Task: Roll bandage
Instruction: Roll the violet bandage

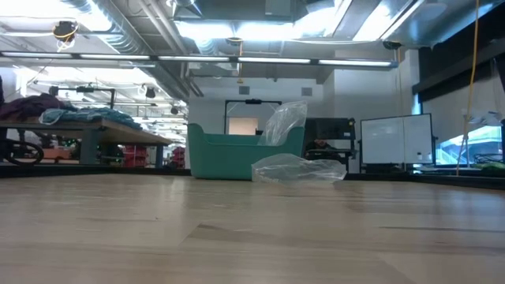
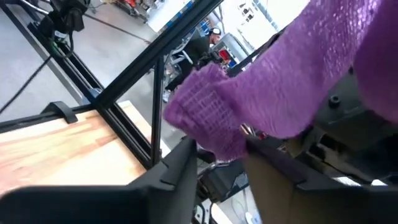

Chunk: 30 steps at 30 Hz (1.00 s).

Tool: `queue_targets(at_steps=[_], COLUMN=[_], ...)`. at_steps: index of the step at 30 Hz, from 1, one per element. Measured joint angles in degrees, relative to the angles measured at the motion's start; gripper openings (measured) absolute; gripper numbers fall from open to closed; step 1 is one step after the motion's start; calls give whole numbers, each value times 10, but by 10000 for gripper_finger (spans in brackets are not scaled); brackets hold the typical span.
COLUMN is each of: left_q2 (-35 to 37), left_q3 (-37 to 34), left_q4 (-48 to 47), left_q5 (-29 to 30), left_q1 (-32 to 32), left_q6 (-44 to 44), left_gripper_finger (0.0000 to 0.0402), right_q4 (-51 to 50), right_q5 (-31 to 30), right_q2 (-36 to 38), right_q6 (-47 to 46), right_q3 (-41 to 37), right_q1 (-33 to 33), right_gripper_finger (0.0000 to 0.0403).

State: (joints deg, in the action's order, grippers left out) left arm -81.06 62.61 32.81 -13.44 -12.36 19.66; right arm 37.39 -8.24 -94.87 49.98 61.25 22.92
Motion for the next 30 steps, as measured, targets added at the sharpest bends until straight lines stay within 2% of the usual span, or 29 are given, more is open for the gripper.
queue_targets(at_steps=[8, 11, 14, 21, 25, 27, 30], left_q2=[7, 19, 34, 70, 73, 72, 66], left_q3=[0, 0, 0, 0, 0, 0, 0], left_q4=[-33, -51, -76, -140, -162, -184, -193], left_q5=[99, 128, 186, 429, 539, 548, 528], left_q1=[-2, -6, -19, -73, -106, -115, -120], left_q6=[4, 8, 25, 78, 91, 73, 63], left_gripper_finger=[15, 15, 15, 15, 15, 15, 15], right_q4=[-12, -29, -51, -187, -255, -263, -244], right_q5=[-7, -16, -41, -79, -117, -128, -147], right_q2=[0, 0, 3, 5, 5, 5, 5], right_q6=[-19, -25, -35, -141, -195, -200, -200], right_q3=[0, 0, 0, 0, 0, 0, 0], right_q1=[29, 32, 33, 34, 33, 32, 28], right_gripper_finger=[12, 16, 7, 5, 4, 4, 5])
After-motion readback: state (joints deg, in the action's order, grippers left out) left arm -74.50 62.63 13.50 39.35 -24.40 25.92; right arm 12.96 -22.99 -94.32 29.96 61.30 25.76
